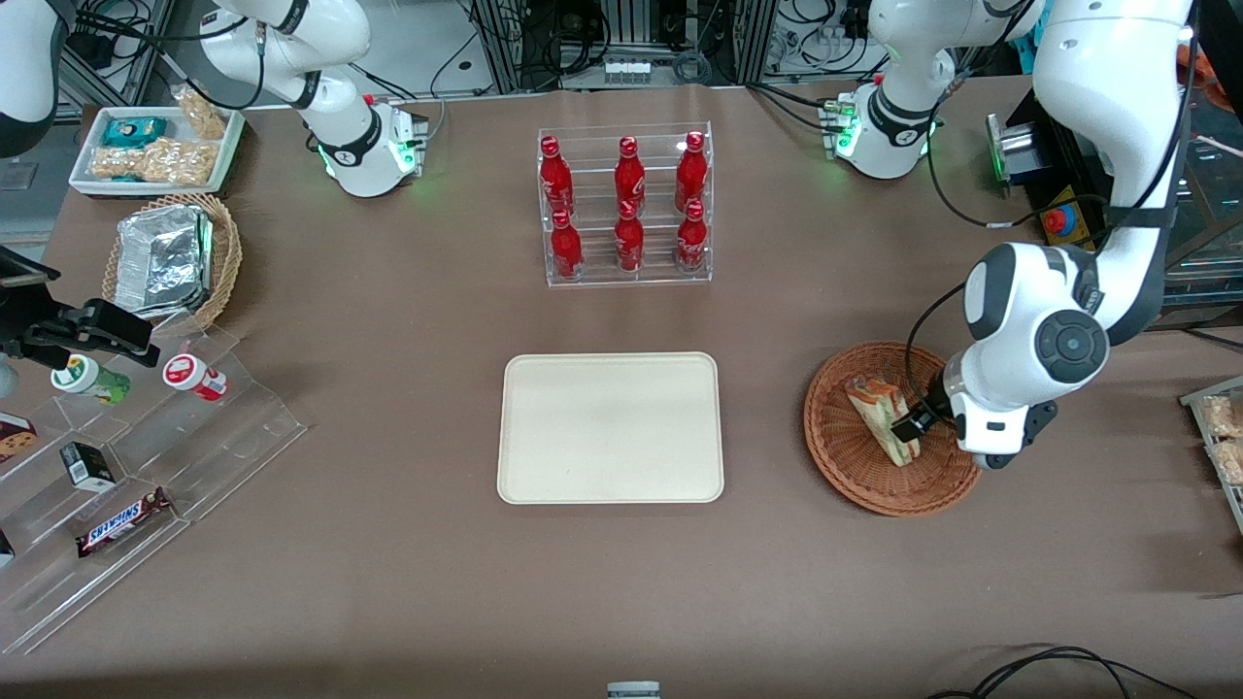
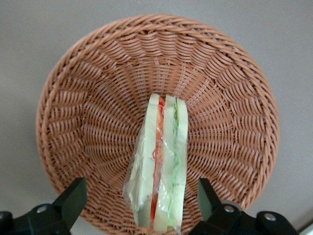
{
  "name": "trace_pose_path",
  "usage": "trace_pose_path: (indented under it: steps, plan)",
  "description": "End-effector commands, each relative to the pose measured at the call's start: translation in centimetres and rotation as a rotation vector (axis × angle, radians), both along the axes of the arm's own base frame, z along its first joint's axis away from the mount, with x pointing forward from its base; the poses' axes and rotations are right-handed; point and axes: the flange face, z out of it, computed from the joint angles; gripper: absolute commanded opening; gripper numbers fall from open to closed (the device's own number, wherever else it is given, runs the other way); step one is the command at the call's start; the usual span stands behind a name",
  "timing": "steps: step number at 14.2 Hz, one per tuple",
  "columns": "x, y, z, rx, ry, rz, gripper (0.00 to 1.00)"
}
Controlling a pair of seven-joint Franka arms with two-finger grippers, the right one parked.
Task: Place sandwich from basket to tray
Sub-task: 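Lower the left gripper and close it on the wrapped sandwich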
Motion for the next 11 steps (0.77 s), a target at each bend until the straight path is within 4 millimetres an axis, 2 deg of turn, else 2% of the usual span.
trace_pose_path:
  steps: [1, 6, 9, 10, 11]
  plan:
    - [0.0, -0.5, -0.6, -0.004, -0.004, 0.021, 1.00]
    - [-0.8, -1.1, -4.8, -0.007, 0.059, 0.015, 1.00]
    - [-1.1, -2.2, -5.6, -0.002, 0.066, 0.031, 1.00]
    - [-1.4, -3.3, -6.0, 0.003, 0.074, 0.042, 1.00]
    - [-1.4, -4.0, -5.9, 0.009, 0.072, 0.072, 0.96]
